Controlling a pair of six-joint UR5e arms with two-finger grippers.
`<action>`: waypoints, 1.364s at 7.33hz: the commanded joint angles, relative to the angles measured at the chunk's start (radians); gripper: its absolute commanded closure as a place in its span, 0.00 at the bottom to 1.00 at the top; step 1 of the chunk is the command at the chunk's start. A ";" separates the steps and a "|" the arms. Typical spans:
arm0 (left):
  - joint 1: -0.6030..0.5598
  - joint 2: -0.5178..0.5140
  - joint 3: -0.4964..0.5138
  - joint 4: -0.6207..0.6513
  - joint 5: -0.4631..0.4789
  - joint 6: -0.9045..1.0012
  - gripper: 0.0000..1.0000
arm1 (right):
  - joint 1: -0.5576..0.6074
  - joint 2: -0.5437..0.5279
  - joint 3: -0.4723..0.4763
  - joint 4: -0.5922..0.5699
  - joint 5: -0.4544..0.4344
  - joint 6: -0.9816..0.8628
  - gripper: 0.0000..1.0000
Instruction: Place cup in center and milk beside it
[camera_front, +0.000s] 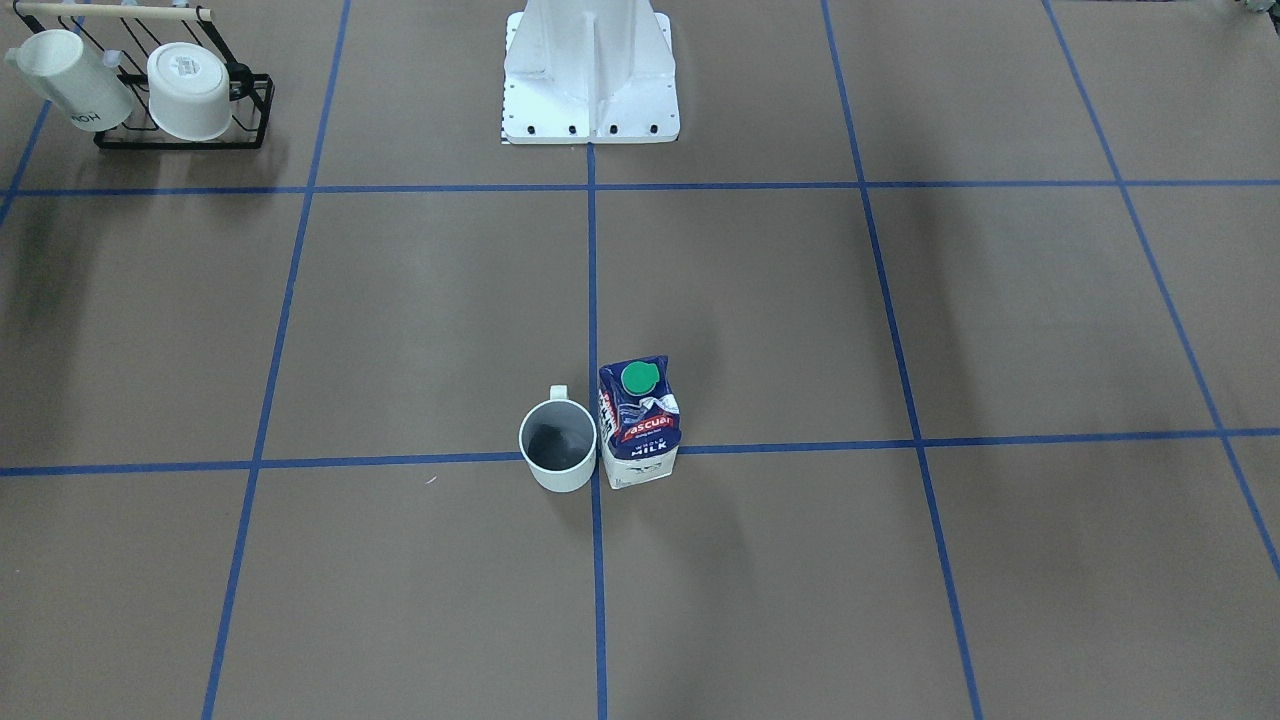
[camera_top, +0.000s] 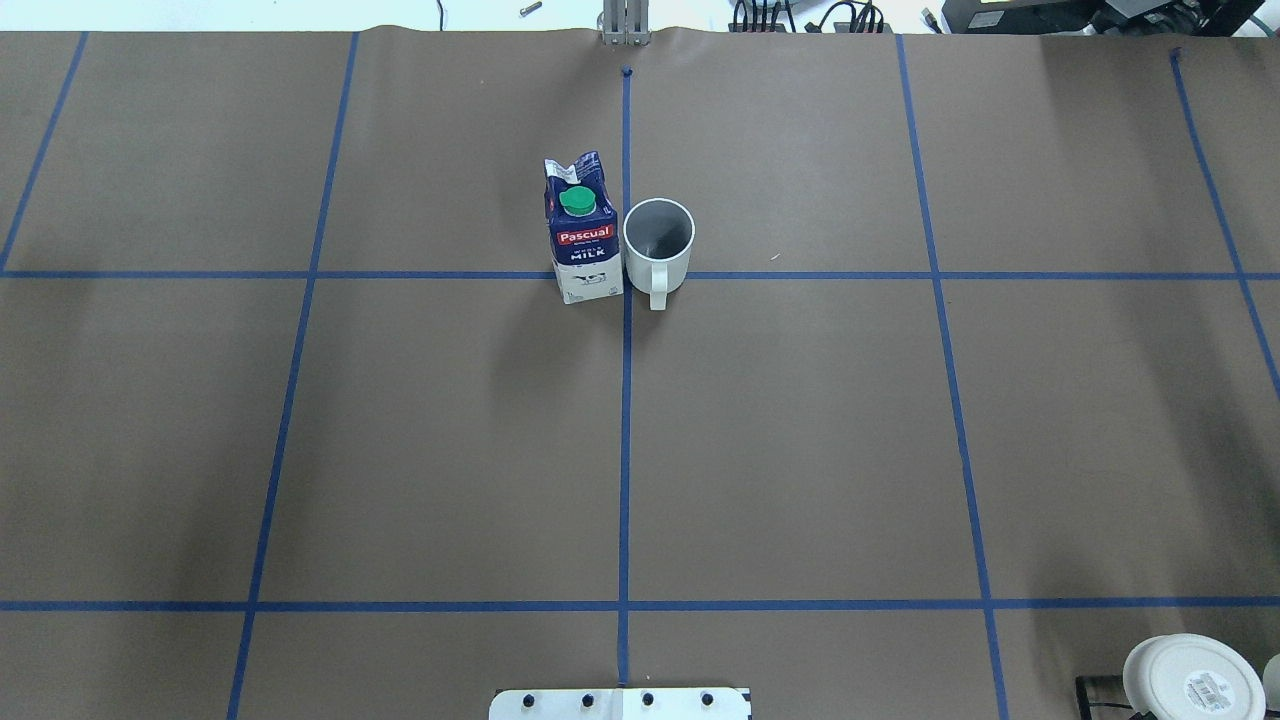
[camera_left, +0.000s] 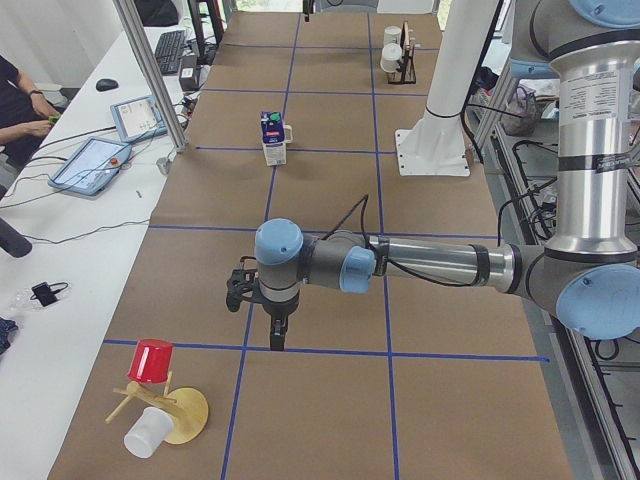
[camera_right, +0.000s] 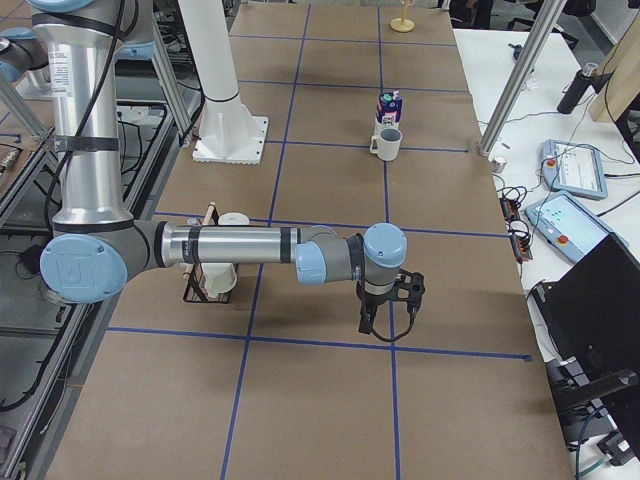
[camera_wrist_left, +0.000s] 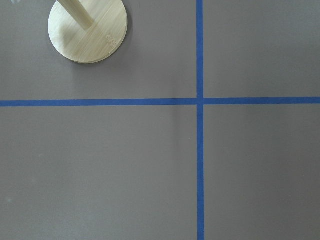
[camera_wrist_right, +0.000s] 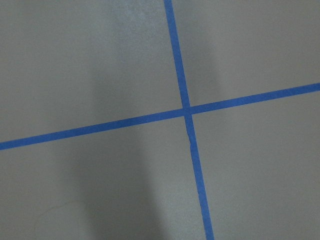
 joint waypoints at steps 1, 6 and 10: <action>-0.001 0.002 -0.051 0.093 -0.002 0.003 0.01 | 0.024 0.005 0.015 -0.088 -0.002 -0.068 0.00; -0.001 0.009 -0.036 0.086 -0.002 0.003 0.01 | 0.035 0.005 0.024 -0.114 -0.004 -0.107 0.00; -0.001 0.011 -0.031 0.084 -0.002 0.003 0.01 | 0.035 0.005 0.026 -0.114 -0.001 -0.107 0.00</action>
